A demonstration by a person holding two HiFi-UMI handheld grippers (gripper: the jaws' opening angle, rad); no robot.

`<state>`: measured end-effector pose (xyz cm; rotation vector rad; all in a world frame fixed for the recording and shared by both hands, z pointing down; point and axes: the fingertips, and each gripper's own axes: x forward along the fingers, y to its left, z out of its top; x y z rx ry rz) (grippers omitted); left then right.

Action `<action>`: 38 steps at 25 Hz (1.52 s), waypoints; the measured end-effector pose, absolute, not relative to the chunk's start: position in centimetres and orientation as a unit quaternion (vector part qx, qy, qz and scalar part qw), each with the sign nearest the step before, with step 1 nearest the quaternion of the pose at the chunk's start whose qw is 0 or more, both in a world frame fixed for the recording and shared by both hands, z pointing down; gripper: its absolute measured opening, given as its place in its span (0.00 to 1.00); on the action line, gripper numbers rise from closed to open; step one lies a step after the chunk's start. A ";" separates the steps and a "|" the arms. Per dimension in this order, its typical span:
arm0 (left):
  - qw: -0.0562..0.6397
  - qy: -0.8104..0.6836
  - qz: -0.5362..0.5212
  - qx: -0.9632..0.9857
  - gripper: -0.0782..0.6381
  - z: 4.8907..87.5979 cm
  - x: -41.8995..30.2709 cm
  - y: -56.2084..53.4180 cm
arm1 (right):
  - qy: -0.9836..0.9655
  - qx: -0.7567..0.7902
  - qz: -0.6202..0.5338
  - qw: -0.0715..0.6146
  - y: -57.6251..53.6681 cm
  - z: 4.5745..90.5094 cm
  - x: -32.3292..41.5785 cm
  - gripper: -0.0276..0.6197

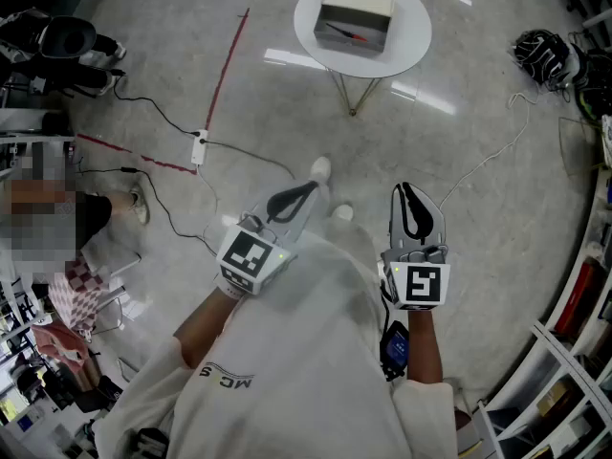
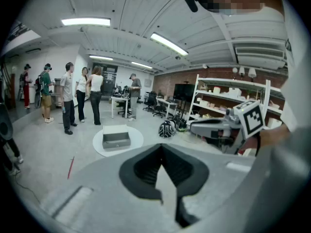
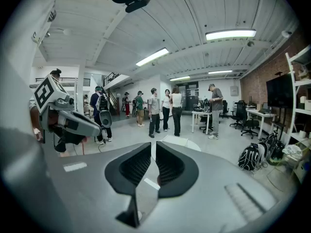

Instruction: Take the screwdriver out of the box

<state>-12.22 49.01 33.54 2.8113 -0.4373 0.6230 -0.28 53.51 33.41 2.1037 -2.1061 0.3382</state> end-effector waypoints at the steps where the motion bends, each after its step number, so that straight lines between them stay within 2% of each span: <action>1: 0.116 -0.149 0.214 0.958 0.11 33.2 -12.1 49.7 | -0.700 0.700 0.120 0.073 54.5 33.2 -0.5 0.08; 8: 0.109 -0.118 0.193 0.968 0.11 31.3 -9.6 53.9 | -0.694 0.704 0.132 0.076 59.2 32.7 -0.7 0.07; 12: 0.117 -0.135 0.198 0.964 0.11 31.9 -10.7 53.2 | -0.693 0.706 0.136 0.045 59.3 33.1 -1.2 0.06; 18: 0.131 -0.169 0.194 0.957 0.11 33.3 -12.4 49.4 | -0.703 0.696 0.136 0.059 55.6 34.0 -1.3 0.06; 25: 0.153 -0.180 0.185 0.954 0.11 35.8 -13.7 38.4 | -0.711 0.686 0.126 0.094 43.9 34.8 -1.4 0.06; 38: 0.161 -0.108 0.187 0.963 0.11 33.8 -6.2 7.8 | -0.675 0.715 0.133 0.123 13.7 32.9 5.4 0.05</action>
